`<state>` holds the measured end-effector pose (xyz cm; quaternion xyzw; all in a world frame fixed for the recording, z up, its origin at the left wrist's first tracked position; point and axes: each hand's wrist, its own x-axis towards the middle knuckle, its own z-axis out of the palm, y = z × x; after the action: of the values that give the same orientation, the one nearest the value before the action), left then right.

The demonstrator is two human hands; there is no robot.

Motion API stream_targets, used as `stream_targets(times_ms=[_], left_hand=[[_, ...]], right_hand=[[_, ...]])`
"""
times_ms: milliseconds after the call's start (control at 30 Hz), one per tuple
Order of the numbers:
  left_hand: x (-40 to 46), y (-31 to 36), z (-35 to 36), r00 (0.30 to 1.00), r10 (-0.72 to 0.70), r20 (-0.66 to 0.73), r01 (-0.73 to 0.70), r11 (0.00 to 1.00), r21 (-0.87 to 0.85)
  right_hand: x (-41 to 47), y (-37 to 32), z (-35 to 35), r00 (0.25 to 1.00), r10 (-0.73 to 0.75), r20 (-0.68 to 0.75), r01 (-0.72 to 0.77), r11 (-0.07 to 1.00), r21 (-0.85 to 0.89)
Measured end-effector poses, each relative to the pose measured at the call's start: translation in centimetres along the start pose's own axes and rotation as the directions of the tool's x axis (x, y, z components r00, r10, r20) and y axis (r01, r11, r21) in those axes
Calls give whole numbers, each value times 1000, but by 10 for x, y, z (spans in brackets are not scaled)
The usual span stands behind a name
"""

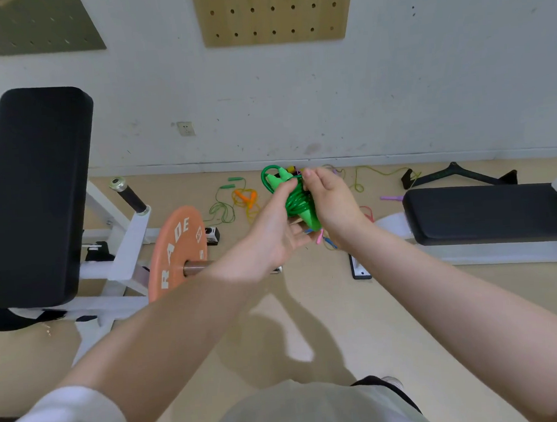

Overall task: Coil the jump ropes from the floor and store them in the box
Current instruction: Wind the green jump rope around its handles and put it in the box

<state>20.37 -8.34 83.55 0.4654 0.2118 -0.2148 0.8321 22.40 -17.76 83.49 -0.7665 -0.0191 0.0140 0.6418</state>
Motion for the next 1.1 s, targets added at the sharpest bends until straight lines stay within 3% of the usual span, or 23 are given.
stream_targets(times_ms=[133, 267, 333, 433, 467, 533, 600, 700, 767, 833, 967, 1033, 1100], left_hand=[[10, 0, -1, 977, 211, -9, -211, 977, 33], [10, 10, -14, 940, 336, 52, -340, 930, 141], [7, 16, -19, 932, 333, 141, -361, 880, 310], [5, 16, -24, 912, 336, 234, -409, 711, 572], [4, 14, -23, 909, 331, 252, -416, 701, 579], [1, 11, -20, 918, 315, 241, -391, 815, 427], [1, 13, -19, 921, 311, 233, -363, 903, 230], [0, 18, -18, 920, 296, 258, -343, 926, 161], [-2, 17, -16, 924, 283, 258, -337, 921, 197], [-9, 16, -15, 919, 282, 275, -351, 904, 246], [-19, 18, -15, 867, 255, 428, -448, 776, 444], [-22, 20, -13, 856, 244, 457, -480, 705, 523], [-22, 20, -11, 847, 258, 465, -508, 650, 564]], right_hand=[[3, -5, -9, 980, -158, 122, 178, 968, -175], [12, -26, -33, 929, -15, 370, 122, 956, -267], [16, -47, -52, 869, 62, 491, 206, 857, -472], [24, -81, -69, 800, 84, 594, 441, 590, -676], [25, -88, -70, 787, 79, 613, 482, 543, -688], [24, -95, -68, 766, 74, 639, 525, 503, -687], [19, -89, -65, 746, 112, 657, 486, 583, -651], [15, -75, -61, 699, 211, 683, 330, 752, -570], [17, -68, -62, 626, 291, 724, 272, 788, -552], [19, -61, -64, 507, 386, 770, 197, 818, -540], [24, -51, -72, 316, 553, 771, -9, 814, -581], [28, -51, -74, 290, 619, 730, -69, 774, -629], [31, -54, -73, 342, 637, 690, -53, 747, -663]])
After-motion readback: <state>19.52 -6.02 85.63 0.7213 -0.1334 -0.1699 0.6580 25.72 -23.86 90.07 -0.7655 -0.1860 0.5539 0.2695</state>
